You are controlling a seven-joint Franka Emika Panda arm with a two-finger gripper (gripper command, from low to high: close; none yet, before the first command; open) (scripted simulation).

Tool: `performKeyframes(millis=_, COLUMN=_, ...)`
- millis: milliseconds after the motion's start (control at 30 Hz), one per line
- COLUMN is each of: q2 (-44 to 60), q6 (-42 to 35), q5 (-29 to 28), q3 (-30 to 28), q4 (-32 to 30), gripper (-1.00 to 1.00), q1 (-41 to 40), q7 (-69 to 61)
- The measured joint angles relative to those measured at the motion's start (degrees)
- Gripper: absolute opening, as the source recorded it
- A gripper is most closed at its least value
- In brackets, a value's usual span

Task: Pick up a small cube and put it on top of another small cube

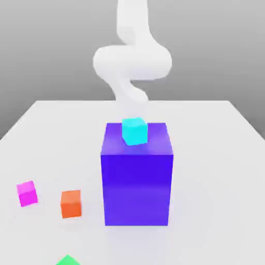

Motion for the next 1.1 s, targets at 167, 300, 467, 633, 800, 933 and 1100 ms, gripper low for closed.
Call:
performKeyframes(millis=167, q2=10.7, q6=5.8, q5=-2.3, q3=-2.9, q4=-4.3, gripper=0.00, q1=-6.6, q7=4.4)
performKeyframes(millis=300, q2=18.9, q6=10.3, q5=-3.5, q3=-5.9, q4=-7.7, gripper=0.00, q1=-11.2, q7=7.3)
performKeyframes(millis=467, q2=29.2, q6=16.0, q5=-3.3, q3=-10.5, q4=-11.9, gripper=0.00, q1=-16.4, q7=9.8)
performKeyframes(millis=633, q2=39.8, q6=21.7, q5=0.7, q3=-14.9, q4=-16.1, gripper=0.00, q1=-22.1, q7=9.4)
performKeyframes(millis=800, q2=50.6, q6=27.9, q5=9.8, q3=-13.6, q4=-18.6, gripper=0.00, q1=-27.6, q7=4.9)
performKeyframes(millis=933, q2=58.9, q6=34.2, q5=15.5, q3=-7.8, q4=-17.1, gripper=0.00, q1=-32.4, q7=0.7)
performKeyframes(millis=1100, q2=60.5, q6=35.5, q5=16.2, q3=-6.6, q4=-16.8, gripper=-1.00, q1=-33.5, q7=0.2)
